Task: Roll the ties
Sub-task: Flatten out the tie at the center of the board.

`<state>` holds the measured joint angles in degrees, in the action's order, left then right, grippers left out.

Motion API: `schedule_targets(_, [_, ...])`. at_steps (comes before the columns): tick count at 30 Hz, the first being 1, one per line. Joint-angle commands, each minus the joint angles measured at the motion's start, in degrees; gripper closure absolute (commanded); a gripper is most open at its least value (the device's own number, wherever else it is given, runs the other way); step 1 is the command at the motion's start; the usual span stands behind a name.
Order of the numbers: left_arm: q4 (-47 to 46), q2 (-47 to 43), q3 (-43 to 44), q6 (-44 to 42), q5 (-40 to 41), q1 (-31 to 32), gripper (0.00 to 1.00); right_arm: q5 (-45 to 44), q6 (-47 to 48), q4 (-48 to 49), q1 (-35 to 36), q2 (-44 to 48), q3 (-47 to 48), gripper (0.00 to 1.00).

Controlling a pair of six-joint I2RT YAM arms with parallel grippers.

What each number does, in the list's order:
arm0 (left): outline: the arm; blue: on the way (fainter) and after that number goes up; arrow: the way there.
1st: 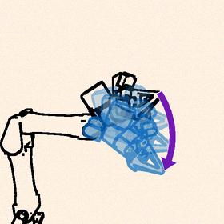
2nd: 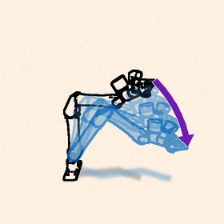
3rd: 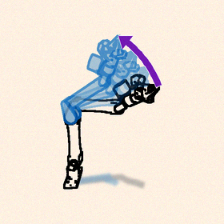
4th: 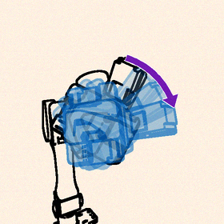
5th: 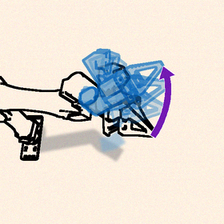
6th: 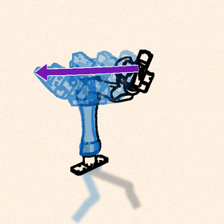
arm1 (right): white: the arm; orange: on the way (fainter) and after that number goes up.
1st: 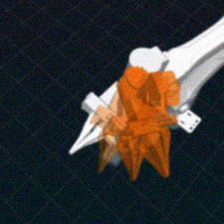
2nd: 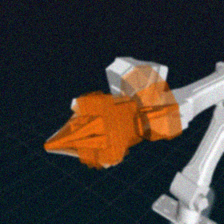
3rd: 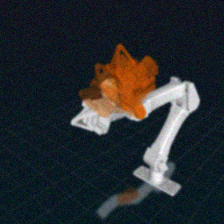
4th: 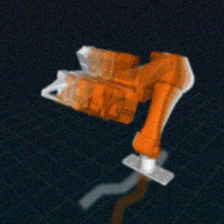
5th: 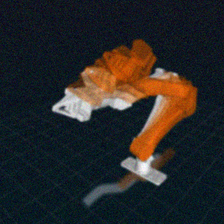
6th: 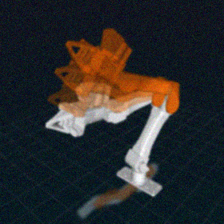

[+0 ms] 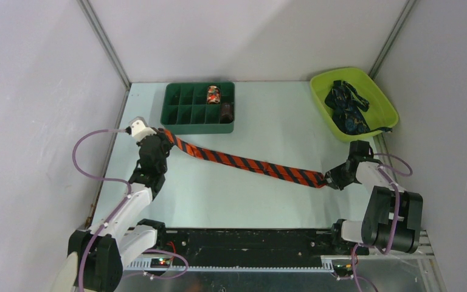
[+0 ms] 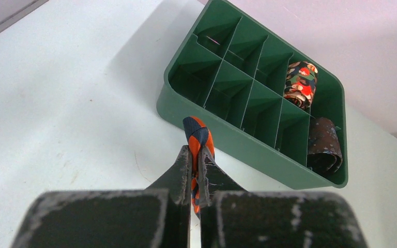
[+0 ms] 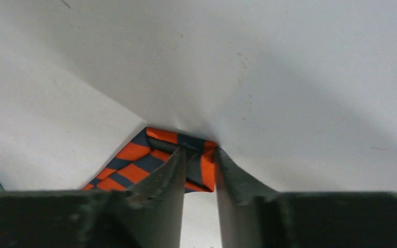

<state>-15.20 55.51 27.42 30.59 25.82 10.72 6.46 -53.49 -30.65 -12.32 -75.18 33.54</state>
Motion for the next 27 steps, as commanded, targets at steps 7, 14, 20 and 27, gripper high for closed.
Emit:
schedule_targets(7, [-0.6,-0.3,0.5,0.1,2.2,-0.6,1.0,-2.3,1.3,1.9,-0.7,-4.6,-2.4,1.0])
schedule_targets(14, [-0.4,-0.6,0.3,-0.1,1.9,-0.6,1.0,-4.9,2.8,3.3,-1.5,2.3,-1.7,1.0])
schedule_targets(20, [-1.7,0.8,0.4,0.0,-4.6,-0.6,1.0,-12.1,5.0,2.3,-2.0,6.0,3.4,1.0])
schedule_targets(27, [-3.7,3.3,-0.2,1.5,-12.2,-0.6,1.0,-17.2,5.0,-0.9,-5.0,5.1,7.1,1.0])
